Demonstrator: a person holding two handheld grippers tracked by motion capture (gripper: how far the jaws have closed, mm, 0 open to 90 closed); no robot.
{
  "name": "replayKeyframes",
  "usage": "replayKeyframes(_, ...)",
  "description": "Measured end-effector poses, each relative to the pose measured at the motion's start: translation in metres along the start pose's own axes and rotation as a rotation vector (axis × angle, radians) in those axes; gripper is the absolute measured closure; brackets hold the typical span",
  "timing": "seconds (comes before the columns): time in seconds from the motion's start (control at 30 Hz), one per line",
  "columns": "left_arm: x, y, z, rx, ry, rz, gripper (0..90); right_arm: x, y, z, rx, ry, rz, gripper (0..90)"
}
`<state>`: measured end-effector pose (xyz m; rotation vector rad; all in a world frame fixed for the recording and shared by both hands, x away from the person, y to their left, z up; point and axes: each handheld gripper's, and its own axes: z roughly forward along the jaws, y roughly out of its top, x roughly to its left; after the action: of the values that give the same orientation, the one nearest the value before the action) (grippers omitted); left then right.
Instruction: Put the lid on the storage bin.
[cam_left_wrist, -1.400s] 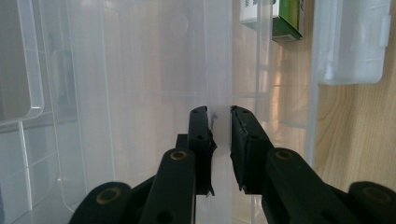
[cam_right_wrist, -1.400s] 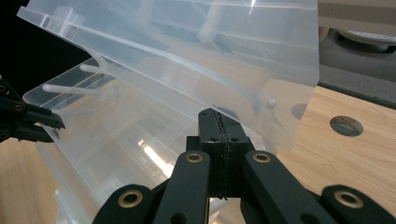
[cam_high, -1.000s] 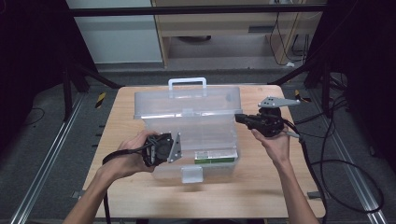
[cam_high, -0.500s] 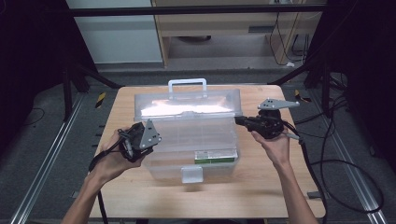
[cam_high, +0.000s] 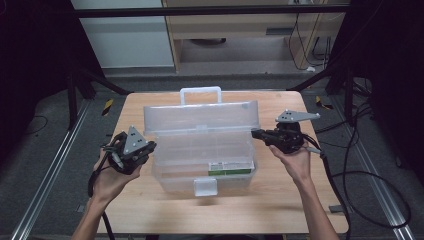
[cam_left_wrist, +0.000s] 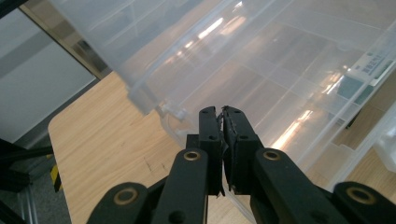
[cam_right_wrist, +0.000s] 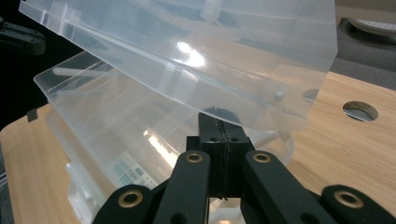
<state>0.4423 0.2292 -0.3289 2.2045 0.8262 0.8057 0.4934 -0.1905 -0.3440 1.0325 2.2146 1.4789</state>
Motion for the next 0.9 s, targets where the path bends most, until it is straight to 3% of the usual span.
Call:
replayKeyframes(0.47, 0.004, -0.018, 0.01, -0.008, 0.017, -0.101, 87.6, 0.005, -0.016, -0.001, 0.03, 0.007, -0.008, 90.0)
replayKeyframes(0.9, 0.004, -0.031, 0.012, -0.011, 0.017, -0.136, 87.3, 0.01, -0.027, -0.002, 0.065, -0.002, -0.023, 90.0)
